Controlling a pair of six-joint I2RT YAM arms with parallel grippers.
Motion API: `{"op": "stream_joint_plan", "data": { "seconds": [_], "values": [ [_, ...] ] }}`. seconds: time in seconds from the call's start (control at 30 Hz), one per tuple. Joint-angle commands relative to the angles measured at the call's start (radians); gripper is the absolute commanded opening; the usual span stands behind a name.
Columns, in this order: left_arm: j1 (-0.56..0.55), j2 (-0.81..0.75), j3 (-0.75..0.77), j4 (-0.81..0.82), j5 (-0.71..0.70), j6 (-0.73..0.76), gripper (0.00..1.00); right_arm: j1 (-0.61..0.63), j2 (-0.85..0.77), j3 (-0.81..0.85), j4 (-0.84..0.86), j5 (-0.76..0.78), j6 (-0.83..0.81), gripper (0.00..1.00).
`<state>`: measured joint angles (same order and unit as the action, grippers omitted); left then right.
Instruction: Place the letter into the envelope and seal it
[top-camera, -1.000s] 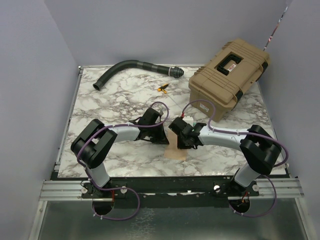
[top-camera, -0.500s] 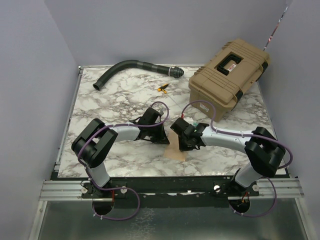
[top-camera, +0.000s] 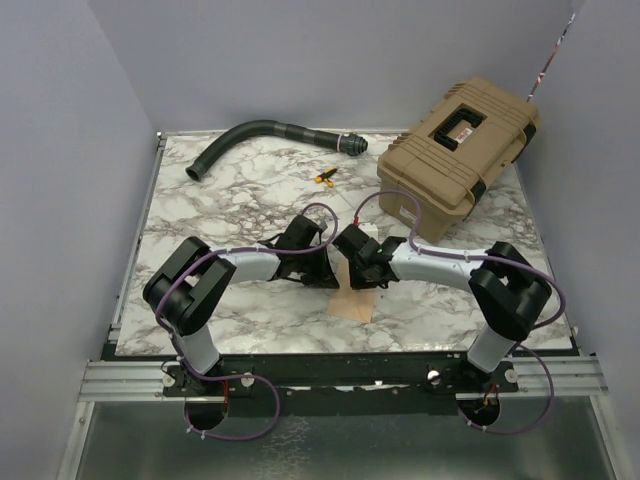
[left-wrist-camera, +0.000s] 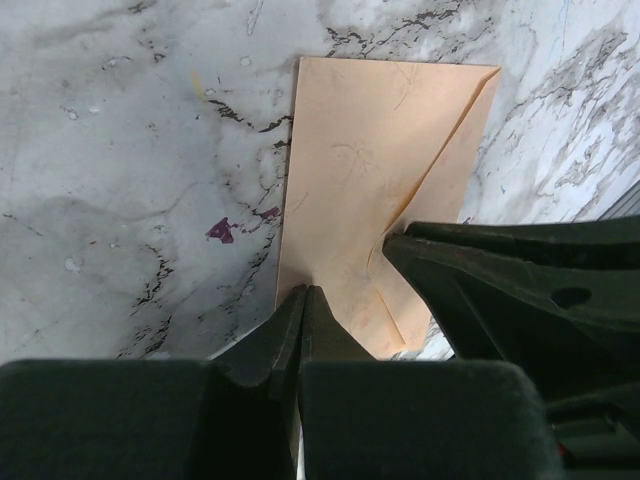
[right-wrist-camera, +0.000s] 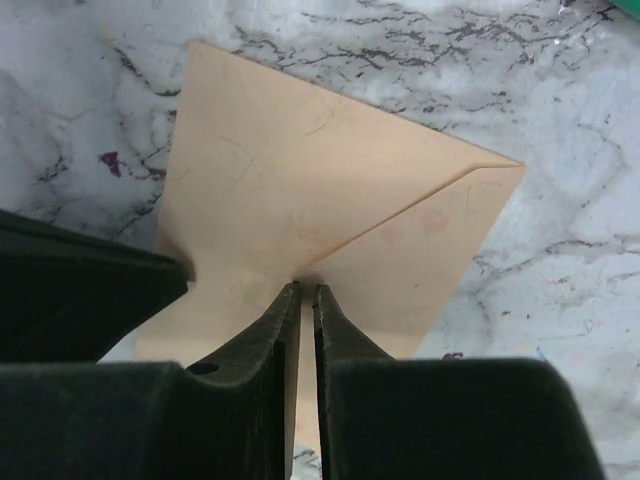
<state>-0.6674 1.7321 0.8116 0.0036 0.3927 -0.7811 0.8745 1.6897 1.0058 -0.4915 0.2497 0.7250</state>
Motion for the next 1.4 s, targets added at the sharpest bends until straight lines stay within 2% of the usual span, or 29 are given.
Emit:
{"op": "stream_joint_plan", "data": {
  "seconds": [0.0, 0.37, 0.57, 0.73, 0.93, 1.2, 1.37],
  "values": [
    [-0.003, 0.086, -0.046, -0.117, -0.108, 0.065, 0.0, -0.017, 0.044, 0.024, 0.024, 0.044, -0.034, 0.13],
    [-0.004, 0.104, -0.062, -0.128, -0.122, 0.063, 0.0, -0.037, 0.122, 0.061, -0.037, 0.17, 0.046, 0.09],
    [-0.002, 0.105, -0.056, -0.137, -0.127, 0.071, 0.0, -0.045, 0.131, 0.064, -0.028, 0.149, 0.088, 0.1],
    [0.005, 0.108, -0.044, -0.137, -0.112, 0.073, 0.0, -0.046, 0.146, 0.049, -0.016, 0.097, 0.076, 0.15],
    [0.016, 0.114, -0.031, -0.137, -0.09, 0.075, 0.0, -0.046, 0.148, -0.036, 0.006, 0.062, 0.097, 0.18],
    [0.033, 0.137, -0.014, -0.132, -0.06, 0.069, 0.0, -0.046, 0.005, -0.007, -0.019, 0.021, -0.012, 0.19],
    [0.036, 0.146, 0.018, -0.129, -0.03, 0.065, 0.0, -0.046, -0.07, 0.031, -0.083, 0.013, -0.05, 0.13]
  ]
}}
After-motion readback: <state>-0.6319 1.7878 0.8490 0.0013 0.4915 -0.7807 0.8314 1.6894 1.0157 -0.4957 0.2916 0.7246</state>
